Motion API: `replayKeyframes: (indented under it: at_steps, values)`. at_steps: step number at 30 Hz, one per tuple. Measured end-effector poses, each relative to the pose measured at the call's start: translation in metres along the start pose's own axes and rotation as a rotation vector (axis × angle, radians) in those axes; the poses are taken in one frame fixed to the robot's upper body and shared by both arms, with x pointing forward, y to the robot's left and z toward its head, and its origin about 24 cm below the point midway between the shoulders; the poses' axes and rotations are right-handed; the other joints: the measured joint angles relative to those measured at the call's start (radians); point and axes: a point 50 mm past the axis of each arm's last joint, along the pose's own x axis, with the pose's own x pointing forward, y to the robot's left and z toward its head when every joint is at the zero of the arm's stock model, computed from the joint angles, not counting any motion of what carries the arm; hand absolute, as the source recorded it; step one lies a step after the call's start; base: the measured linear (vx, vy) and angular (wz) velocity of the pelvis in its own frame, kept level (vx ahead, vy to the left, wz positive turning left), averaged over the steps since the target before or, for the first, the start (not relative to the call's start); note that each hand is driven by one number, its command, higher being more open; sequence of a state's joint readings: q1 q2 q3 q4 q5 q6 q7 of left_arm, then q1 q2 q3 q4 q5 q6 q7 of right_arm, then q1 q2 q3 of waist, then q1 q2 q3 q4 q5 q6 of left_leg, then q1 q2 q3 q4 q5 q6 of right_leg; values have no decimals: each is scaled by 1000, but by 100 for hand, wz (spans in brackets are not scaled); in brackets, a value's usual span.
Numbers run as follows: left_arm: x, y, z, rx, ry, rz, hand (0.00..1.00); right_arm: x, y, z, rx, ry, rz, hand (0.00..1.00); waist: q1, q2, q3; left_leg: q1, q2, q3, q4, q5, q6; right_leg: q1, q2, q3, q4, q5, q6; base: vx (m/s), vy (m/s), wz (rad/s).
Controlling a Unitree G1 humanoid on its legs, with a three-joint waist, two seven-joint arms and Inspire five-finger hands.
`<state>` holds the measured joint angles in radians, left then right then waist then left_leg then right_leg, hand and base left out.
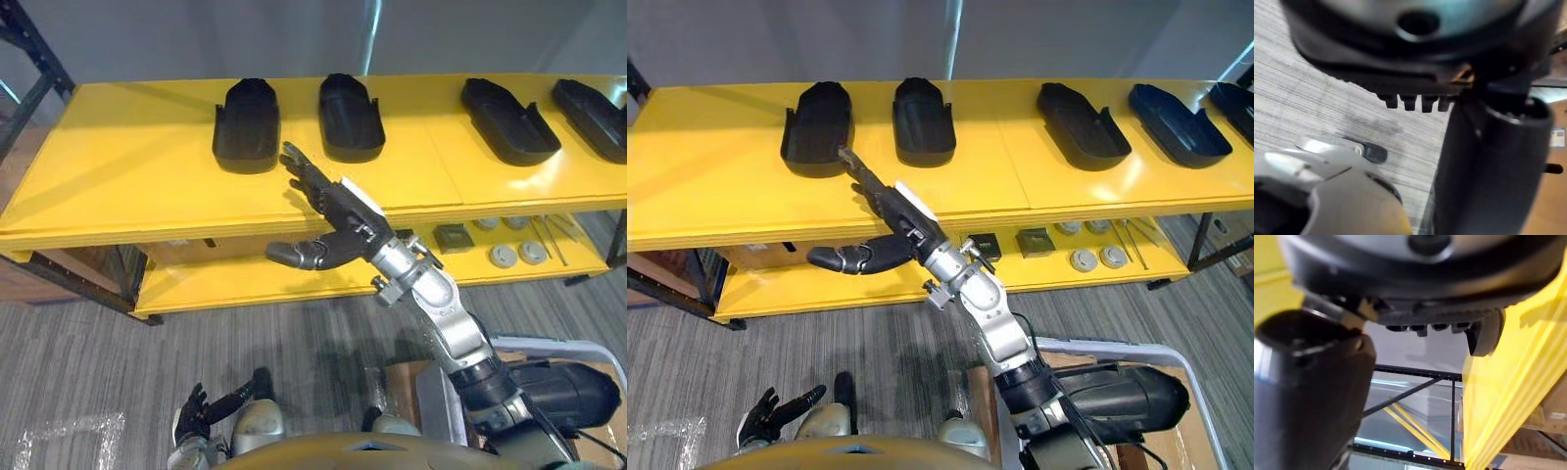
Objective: Walk over and take three plastic housings, then place them on the shelf
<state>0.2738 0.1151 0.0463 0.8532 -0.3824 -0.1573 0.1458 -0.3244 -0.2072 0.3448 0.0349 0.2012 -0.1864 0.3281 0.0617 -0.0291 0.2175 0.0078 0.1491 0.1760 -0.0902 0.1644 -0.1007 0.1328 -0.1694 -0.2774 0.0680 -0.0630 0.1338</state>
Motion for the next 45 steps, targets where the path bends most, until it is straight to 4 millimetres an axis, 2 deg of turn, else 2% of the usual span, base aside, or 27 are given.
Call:
replayKeyframes:
  at_steps: [2, 6, 11, 13, 16, 21, 26, 31, 35, 45]
  values:
    - [0, 0, -1, 1, 6, 4, 100, 8, -3, -5, 12, 15, -33, 100, 17, -2, -1, -1, -1, -6, 0, 3, 2, 3, 0, -4, -1, 1, 0, -23, -7, 13]
    - [0, 2, -3, 2, 14, 11, 100, 23, -3, -17, 53, 55, -85, 100, 20, -1, -1, 1, -10, -42, 0, 9, -4, 30, 4, -41, -7, 1, 0, -39, -14, 21]
    - [-1, 1, -3, -2, 16, 10, 100, 26, -1, -39, 27, 158, -136, 100, 33, 8, 2, 3, -19, -67, 0, 9, 0, 55, 0, -74, -18, -1, 0, -42, -8, 18]
    - [-1, -1, -4, -10, 16, 7, 100, 26, -4, -52, 28, 221, -166, 100, 46, 17, 7, 2, -26, -75, 0, 10, 1, 62, -2, -87, -19, -5, -4, -27, -7, 15]
    - [-1, -4, -5, -16, 21, 3, 100, 28, -11, -60, 19, 269, -198, 100, 53, 34, 17, -2, -37, -90, 0, 12, 3, 69, -7, -106, -19, -7, 1, -4, -14, 18]
    - [-2, -8, -4, -23, 16, -17, 100, 34, -24, -59, -3, 269, -252, 100, 68, 54, 29, -3, -46, -110, 0, 19, 4, 84, -17, -132, -21, -6, 12, 25, -15, 13]
    - [-2, -10, -5, -20, 18, -28, 100, 40, -35, -57, -58, 276, -285, 100, 72, 62, 34, -1, -54, -117, 0, 24, 11, 93, -21, -138, -22, -7, 13, 14, -12, 6]
    - [-2, -11, -5, -21, 19, -38, 100, 40, -37, -59, -57, 287, -299, 100, 74, 68, 37, 2, -53, -118, 0, 20, 6, 95, -22, -143, -21, -7, 14, -26, -3, 0]
    - [-2, -14, -6, -25, 23, -47, 100, 39, -38, -59, -57, 286, -307, 100, 74, 83, 46, 2, -54, -118, 0, 18, 11, 96, -22, -144, -21, -7, 16, -45, -2, 0]
    - [-2, -14, -6, -25, 21, -50, 100, 43, -42, -57, -104, 279, -314, 100, 78, 85, 48, 1, -54, -118, 0, 22, 9, 97, -23, -147, -22, -6, 16, 0, 0, 0]
